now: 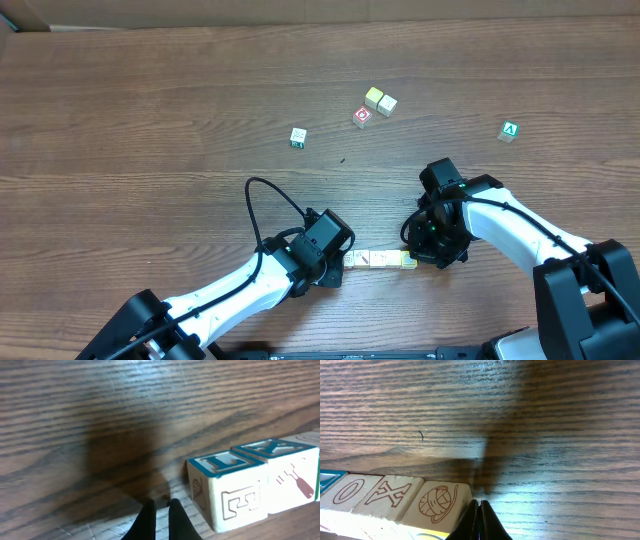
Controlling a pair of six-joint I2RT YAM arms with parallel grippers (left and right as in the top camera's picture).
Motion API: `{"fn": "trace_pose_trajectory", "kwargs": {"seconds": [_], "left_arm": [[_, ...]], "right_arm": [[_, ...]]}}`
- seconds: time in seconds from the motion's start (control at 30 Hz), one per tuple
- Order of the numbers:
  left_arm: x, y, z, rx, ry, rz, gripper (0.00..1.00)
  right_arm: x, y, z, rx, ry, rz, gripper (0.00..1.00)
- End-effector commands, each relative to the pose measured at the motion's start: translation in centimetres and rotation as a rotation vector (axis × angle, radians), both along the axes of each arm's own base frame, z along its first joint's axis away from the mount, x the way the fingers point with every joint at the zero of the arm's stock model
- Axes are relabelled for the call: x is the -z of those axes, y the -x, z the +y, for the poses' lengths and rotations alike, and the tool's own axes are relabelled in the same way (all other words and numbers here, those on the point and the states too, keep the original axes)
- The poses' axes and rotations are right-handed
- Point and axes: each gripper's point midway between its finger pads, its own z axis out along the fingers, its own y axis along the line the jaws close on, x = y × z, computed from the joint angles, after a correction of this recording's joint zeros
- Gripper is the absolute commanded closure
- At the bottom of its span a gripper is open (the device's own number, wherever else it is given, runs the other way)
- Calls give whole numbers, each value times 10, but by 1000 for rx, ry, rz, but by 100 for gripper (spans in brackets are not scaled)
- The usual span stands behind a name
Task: Flip 5 blocks
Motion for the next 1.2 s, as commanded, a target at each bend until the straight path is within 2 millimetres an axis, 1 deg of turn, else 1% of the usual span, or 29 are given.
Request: {"fn": "trace_pose_trajectory", "kwargs": {"seconds": [0.0, 0.3, 0.53, 0.8, 1.17], "left_arm": [[4, -8, 10, -10, -46, -38, 96], [2, -19, 6, -14, -37, -89, 96], [2, -20, 6, -3, -40, -92, 96], [1, -20, 0, 6, -13, -92, 96], [4, -18, -4, 13, -1, -74, 96]], "right_arm": [[0, 2, 2, 2, -6, 6, 96], [0, 3, 4, 6, -15, 12, 96], [-1, 6, 3, 6, -11, 22, 96], [-1, 8, 2, 7, -9, 32, 96], [-2, 10, 6, 15, -31, 45, 96]]}}
